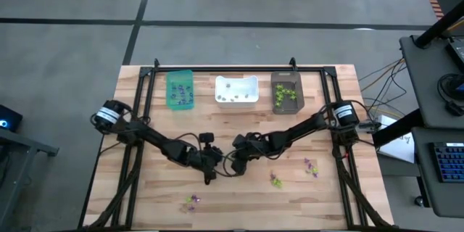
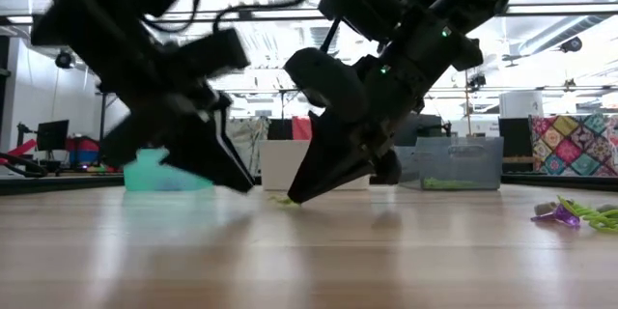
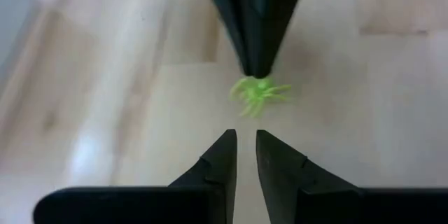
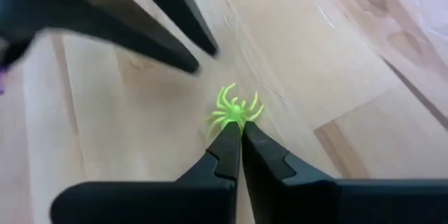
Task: Sort Halloween decoration
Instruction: Put the green spider toy into the black bin
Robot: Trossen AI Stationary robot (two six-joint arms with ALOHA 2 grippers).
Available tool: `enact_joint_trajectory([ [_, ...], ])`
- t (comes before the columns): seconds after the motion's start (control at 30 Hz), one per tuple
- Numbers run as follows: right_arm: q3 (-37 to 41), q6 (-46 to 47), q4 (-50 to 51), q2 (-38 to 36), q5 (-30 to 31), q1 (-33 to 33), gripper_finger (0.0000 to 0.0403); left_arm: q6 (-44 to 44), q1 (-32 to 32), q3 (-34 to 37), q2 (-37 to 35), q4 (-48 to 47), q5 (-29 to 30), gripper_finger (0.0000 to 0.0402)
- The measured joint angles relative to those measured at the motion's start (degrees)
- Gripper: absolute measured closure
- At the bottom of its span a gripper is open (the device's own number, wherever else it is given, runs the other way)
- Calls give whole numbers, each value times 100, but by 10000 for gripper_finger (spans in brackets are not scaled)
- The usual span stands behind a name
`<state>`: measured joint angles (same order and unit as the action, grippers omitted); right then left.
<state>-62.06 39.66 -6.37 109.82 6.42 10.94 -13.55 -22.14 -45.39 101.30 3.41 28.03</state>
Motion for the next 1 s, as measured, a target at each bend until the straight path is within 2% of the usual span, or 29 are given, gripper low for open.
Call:
enact_joint_trajectory([
  [0.2,0,-93,249,-191,110,0,394,-109,-214,104,-628,-404,524,363],
  [0.4,0,-223,340,-322,172,0,394,-123,-399,192,-1071,-393,554,363],
  [0.53,0,-339,809,-595,288,-48,394,-132,-549,192,-1263,-381,591,363],
  [0.8,-2,-485,3198,-2006,1344,-306,394,-132,-755,195,-1750,-378,601,363],
  [1.0,-2,-190,5268,-3117,2137,-1018,394,70,-751,195,-1869,-220,763,363],
])
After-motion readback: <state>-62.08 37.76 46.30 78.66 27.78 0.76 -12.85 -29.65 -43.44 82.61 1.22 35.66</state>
